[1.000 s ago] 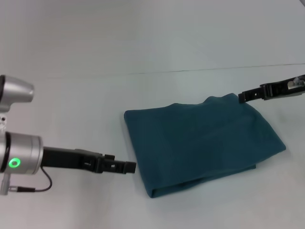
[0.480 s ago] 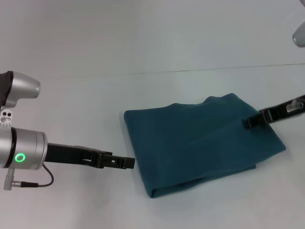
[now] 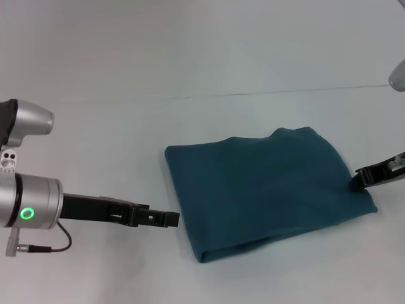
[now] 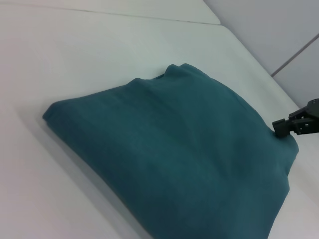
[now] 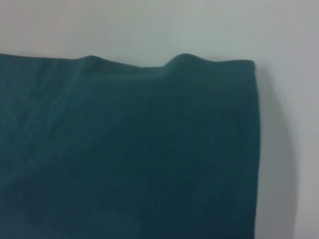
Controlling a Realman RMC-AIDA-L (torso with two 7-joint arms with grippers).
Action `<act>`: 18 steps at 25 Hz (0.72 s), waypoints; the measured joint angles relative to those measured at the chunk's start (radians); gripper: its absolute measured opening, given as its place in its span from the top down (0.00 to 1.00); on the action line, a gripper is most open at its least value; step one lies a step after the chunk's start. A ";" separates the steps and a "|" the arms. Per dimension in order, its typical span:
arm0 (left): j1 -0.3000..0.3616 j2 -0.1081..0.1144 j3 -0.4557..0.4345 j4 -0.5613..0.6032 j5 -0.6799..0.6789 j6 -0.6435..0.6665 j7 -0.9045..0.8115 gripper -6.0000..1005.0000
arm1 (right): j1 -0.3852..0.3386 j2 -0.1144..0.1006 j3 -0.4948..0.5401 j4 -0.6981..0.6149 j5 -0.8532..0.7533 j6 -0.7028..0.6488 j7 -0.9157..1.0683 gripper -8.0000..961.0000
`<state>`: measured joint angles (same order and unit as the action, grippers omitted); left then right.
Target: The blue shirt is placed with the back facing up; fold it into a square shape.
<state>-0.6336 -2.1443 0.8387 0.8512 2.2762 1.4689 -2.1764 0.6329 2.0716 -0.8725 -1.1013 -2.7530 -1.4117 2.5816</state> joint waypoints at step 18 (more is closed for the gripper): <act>-0.095 0.052 -0.023 -0.142 0.002 -0.033 -0.279 0.05 | -0.020 -0.009 0.091 -0.234 0.228 -0.244 -0.192 0.99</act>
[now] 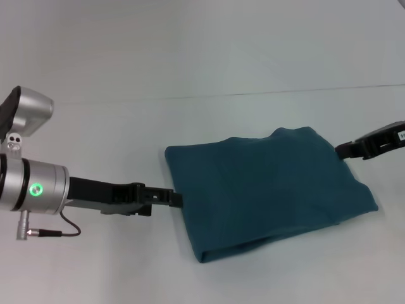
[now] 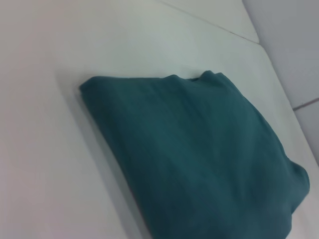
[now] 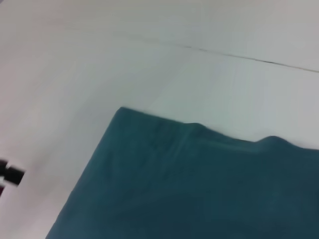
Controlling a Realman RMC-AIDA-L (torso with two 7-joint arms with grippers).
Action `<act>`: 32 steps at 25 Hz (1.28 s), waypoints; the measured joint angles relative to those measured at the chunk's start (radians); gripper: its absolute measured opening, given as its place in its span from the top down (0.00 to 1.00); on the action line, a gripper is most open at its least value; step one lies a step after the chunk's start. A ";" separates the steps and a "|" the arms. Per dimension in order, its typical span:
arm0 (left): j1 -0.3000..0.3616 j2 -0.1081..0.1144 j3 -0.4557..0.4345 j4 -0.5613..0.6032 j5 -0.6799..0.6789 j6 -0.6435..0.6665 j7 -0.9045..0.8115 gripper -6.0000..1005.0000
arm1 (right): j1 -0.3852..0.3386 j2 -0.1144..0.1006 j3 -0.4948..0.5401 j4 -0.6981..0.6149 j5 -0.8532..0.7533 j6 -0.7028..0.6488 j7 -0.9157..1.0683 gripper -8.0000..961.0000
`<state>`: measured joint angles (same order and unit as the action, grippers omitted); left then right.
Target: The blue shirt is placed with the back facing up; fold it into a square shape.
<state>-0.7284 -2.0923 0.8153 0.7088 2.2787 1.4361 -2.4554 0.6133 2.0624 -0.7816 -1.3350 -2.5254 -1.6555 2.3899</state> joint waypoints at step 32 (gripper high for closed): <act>-0.135 -0.003 0.083 -0.198 0.028 -0.119 -0.213 0.05 | 0.054 -0.004 0.002 -0.058 0.018 -0.211 -0.218 0.55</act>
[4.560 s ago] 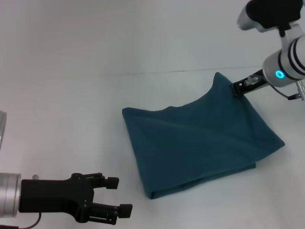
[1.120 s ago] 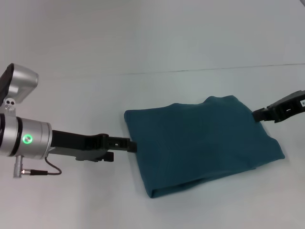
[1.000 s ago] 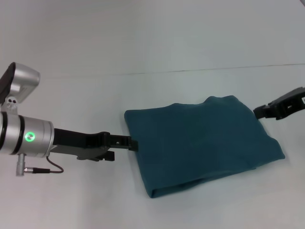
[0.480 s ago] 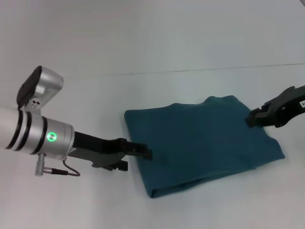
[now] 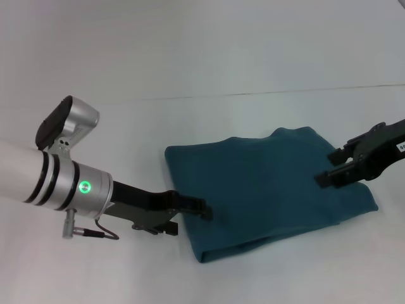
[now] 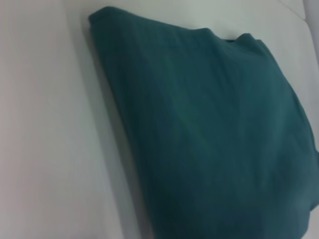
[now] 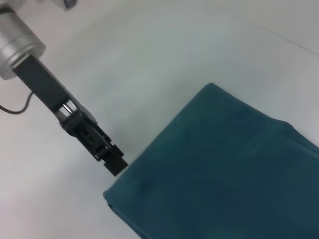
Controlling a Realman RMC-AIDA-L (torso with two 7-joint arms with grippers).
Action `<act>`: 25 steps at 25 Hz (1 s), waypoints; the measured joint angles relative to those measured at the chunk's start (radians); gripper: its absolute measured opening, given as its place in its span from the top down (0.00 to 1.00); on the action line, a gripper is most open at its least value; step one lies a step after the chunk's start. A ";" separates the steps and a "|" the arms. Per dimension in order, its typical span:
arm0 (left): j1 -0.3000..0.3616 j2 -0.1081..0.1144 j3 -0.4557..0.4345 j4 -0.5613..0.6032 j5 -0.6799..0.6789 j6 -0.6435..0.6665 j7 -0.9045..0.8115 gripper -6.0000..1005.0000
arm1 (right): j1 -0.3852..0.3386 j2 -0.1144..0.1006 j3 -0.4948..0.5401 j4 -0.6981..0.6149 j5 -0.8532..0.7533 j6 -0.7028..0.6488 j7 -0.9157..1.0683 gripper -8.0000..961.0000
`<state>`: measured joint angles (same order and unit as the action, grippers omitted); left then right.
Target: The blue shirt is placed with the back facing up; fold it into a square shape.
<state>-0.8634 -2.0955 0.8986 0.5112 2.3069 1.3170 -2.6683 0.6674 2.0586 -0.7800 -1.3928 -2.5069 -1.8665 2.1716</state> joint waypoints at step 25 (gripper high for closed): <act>-0.030 -0.040 0.002 -0.075 -0.008 -0.083 -0.020 0.15 | -0.042 0.002 0.044 -0.029 0.064 -0.009 -0.082 0.24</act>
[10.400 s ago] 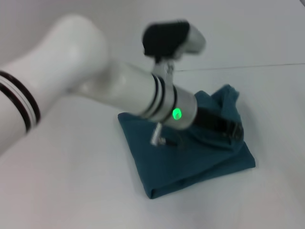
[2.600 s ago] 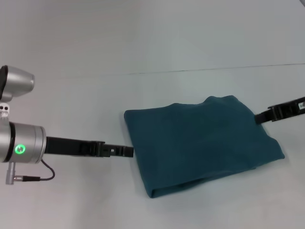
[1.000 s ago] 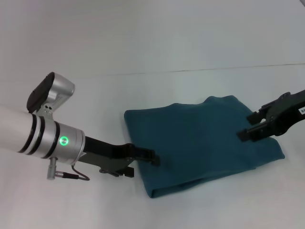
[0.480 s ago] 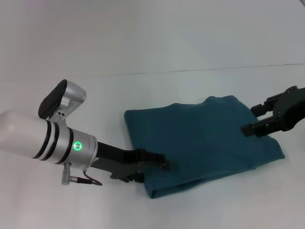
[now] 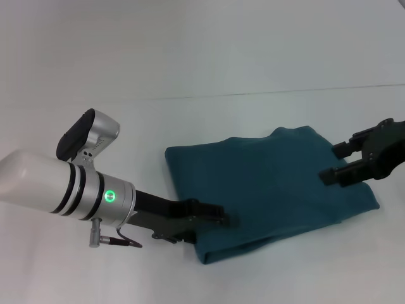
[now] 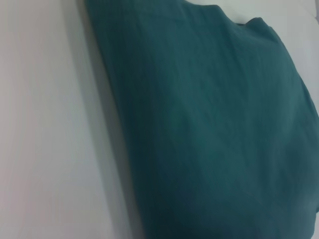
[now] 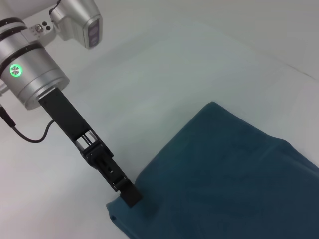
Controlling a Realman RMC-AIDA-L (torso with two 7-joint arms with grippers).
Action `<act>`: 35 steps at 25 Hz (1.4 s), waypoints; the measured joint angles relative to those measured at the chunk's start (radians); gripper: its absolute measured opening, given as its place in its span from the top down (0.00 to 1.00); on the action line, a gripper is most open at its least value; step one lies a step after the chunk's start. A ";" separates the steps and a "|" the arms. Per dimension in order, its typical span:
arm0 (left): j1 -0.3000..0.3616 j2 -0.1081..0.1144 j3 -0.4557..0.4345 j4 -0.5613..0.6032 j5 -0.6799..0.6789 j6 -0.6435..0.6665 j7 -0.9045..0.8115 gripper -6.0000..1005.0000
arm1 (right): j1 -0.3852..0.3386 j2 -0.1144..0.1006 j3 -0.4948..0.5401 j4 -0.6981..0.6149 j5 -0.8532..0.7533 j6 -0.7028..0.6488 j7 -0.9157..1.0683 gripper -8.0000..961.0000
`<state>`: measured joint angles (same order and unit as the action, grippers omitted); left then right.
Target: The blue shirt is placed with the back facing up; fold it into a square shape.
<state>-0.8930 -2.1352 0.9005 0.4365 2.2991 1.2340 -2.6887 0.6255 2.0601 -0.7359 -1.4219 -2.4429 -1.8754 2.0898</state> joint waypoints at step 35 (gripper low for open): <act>0.100 -0.026 -0.090 0.117 -0.007 0.076 0.007 0.60 | -0.021 0.001 0.033 -0.054 0.062 -0.003 0.049 0.25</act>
<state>-0.7929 -2.1609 0.8102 0.5534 2.2924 1.3103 -2.6813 0.6045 2.0610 -0.7034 -1.4757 -2.3807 -1.8782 2.1389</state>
